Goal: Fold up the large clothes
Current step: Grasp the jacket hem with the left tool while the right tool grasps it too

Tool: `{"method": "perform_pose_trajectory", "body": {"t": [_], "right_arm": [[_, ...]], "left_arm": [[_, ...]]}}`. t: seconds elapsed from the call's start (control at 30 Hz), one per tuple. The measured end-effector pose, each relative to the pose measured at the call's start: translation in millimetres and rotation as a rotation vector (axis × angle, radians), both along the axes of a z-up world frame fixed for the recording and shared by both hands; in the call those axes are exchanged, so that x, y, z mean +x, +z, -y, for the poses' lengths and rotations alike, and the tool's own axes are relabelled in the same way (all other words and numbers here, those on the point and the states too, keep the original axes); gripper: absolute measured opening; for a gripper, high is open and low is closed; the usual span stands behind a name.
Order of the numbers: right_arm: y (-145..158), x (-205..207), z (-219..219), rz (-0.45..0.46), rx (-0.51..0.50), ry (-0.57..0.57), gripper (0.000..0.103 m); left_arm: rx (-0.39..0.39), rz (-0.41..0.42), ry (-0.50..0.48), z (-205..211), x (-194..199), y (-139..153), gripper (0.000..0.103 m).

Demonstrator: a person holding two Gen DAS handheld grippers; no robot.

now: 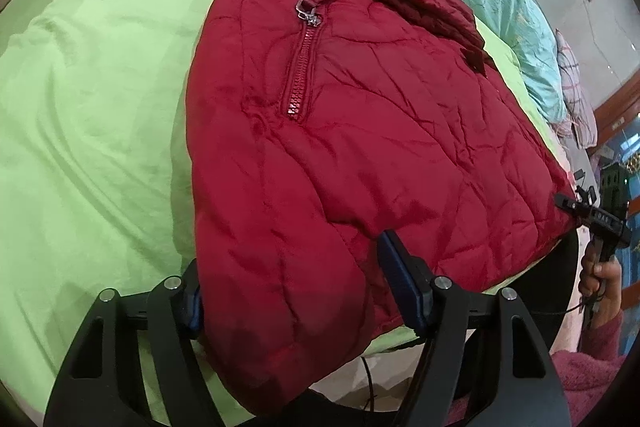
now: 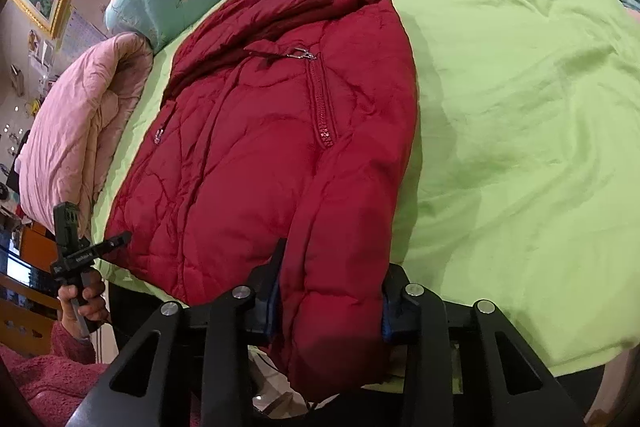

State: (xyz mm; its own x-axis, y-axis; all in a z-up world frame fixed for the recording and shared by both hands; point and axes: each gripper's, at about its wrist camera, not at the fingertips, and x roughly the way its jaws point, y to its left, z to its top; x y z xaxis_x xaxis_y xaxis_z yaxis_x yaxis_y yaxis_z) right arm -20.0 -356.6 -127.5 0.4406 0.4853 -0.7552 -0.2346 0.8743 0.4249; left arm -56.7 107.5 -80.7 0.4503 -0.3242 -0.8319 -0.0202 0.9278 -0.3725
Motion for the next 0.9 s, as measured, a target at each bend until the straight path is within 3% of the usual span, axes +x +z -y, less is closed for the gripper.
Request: {"method": "perform_pose_trajectory", "body": {"t": [0.17, 0.3, 0.37, 0.43, 0.53, 0.73, 0.9], "right_arm": [[-4.8, 1.0, 3.1, -0.026, 0.024, -0.005, 0.042], [-2.1, -0.6, -1.0, -0.012, -0.006, 0.011, 0.038], [-0.9, -0.9, -2.1, -0.007, -0.005, 0.012, 0.033], [2.0, -1.9, -3.8, 0.01, -0.001, 0.014, 0.031], [-0.9, -0.7, -2.8, -0.011, -0.004, 0.009, 0.039], [-3.8, -2.4, -4.0, -0.016, -0.023, 0.021, 0.041], [-4.0, -4.6, -1.8, -0.002, -0.008, 0.021, 0.029]], "left_arm": [[-0.05, -0.026, -0.009, -6.2, -0.6, -4.6, 0.071], [-0.028, 0.012, -0.026, -2.5, -3.5, -1.2, 0.038], [-0.016, 0.03, -0.033, -0.5, -5.0, 1.4, 0.032], [-0.006, 0.027, -0.036, 0.6, -5.0, 2.2, 0.032], [-0.04, 0.002, -0.026, -3.8, -1.7, -1.8, 0.035], [-0.045, 0.0, -0.036, -3.1, -2.5, -3.5, 0.037], [0.007, 0.059, -0.057, 5.4, -7.0, 6.1, 0.021]]}}
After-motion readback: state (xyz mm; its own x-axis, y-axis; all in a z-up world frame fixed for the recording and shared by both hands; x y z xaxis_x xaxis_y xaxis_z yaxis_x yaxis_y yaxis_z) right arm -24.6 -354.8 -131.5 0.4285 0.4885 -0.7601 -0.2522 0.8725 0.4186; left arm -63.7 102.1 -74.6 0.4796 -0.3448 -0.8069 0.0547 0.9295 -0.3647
